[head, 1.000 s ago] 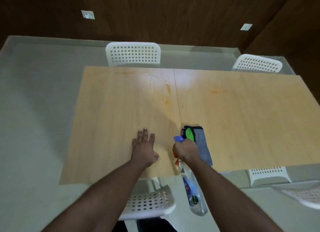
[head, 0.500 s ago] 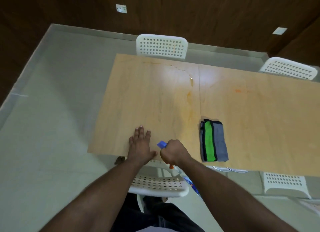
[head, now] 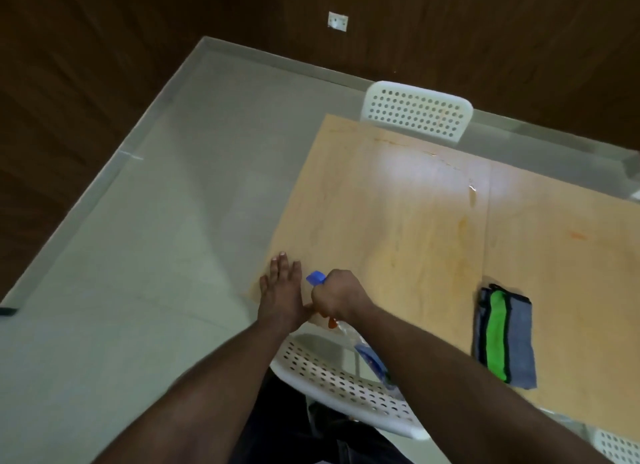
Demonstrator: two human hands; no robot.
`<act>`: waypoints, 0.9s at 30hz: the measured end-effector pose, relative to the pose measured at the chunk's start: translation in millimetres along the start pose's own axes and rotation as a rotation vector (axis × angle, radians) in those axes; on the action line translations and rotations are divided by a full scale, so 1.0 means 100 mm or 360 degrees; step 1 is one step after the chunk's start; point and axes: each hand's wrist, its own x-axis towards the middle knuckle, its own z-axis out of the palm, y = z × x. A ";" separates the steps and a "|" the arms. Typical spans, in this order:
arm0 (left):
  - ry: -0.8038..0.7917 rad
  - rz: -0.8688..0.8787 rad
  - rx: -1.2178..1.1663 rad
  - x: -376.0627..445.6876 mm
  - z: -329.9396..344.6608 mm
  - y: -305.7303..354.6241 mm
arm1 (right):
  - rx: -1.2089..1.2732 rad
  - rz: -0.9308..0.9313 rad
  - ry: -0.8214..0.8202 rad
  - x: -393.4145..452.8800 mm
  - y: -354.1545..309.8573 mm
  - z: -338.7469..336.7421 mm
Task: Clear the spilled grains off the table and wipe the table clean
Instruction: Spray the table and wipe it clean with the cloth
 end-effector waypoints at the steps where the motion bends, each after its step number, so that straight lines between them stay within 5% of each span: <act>1: 0.0007 0.0006 -0.0014 0.04 -0.01 -0.03 | 0.0037 -0.0007 0.0026 0.06 -0.06 -0.01; 27: -0.0009 0.0457 0.0156 2.12 -0.91 0.64 | 0.0674 0.0308 0.0751 1.86 -0.61 -2.00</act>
